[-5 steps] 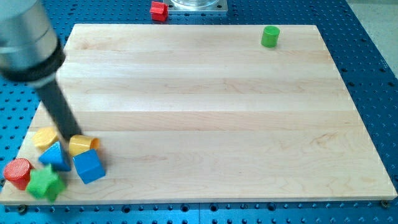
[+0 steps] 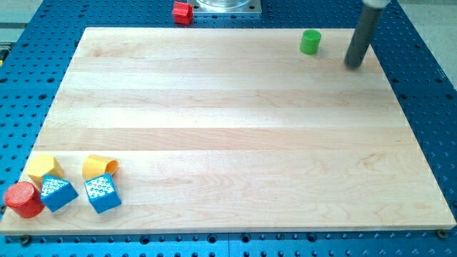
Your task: Move the green circle towards the left of the board
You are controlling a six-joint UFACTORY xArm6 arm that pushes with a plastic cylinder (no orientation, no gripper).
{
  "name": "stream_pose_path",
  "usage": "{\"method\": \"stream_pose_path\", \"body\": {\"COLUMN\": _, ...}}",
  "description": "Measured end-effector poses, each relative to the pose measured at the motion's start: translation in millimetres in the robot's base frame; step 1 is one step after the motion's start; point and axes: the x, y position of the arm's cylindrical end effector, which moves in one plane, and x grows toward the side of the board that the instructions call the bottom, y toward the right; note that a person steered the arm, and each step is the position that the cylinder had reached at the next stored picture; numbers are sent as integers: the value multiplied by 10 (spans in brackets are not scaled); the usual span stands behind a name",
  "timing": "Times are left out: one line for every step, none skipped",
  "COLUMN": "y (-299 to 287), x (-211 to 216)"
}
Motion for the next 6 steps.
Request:
{"method": "stream_pose_path", "body": {"y": -44, "x": -377}}
{"method": "stream_pose_path", "body": {"y": -1097, "x": -160}}
{"method": "stream_pose_path", "body": {"y": -2263, "x": 653}}
{"method": "stream_pose_path", "body": {"y": -3282, "x": 1354}}
{"method": "stream_pose_path", "body": {"y": -2508, "x": 1395}}
{"method": "stream_pose_path", "body": {"y": -1618, "x": 629}}
